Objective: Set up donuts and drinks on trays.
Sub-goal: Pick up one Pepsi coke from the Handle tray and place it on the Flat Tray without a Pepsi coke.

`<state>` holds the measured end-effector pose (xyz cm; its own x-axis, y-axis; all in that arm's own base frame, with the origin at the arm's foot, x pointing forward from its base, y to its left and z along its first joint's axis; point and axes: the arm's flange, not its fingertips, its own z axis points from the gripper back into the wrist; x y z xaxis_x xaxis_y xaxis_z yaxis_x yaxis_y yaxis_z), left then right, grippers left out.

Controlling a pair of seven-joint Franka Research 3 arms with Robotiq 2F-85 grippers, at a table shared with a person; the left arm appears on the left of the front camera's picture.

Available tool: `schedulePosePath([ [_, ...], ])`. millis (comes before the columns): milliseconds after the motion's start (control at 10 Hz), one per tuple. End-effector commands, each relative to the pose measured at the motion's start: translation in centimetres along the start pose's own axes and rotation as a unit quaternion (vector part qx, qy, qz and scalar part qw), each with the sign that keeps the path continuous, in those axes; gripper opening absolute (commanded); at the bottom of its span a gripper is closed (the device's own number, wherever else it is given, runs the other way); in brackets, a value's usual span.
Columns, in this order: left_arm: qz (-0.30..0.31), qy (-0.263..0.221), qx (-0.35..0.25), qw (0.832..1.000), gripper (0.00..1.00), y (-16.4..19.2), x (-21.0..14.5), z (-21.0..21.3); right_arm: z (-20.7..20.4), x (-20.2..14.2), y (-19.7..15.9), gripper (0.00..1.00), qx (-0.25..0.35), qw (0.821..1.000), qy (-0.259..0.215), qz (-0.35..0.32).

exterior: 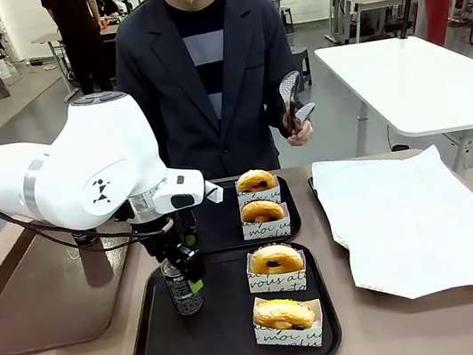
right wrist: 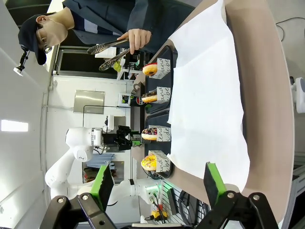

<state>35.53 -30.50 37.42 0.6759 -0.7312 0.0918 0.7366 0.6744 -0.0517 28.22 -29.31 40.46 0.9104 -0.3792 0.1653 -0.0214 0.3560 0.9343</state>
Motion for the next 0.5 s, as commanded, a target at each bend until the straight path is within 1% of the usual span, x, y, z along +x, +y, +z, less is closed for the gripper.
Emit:
schedulePosePath([
  [0,0.010,0.000,0.008,1.000,1.00,-0.1,0.4,0.7,0.1,0.0,0.1,1.00,0.005,1.000,-0.002,0.001],
  [300,0.022,-0.007,0.012,1.000,1.00,0.2,-0.3,2.0,0.1,0.0,0.1,1.00,0.005,1.000,-0.002,0.001],
  [400,0.026,-0.003,0.009,1.000,1.00,0.2,-0.8,2.8,0.1,0.0,0.1,1.00,0.005,1.000,-0.002,0.001],
])
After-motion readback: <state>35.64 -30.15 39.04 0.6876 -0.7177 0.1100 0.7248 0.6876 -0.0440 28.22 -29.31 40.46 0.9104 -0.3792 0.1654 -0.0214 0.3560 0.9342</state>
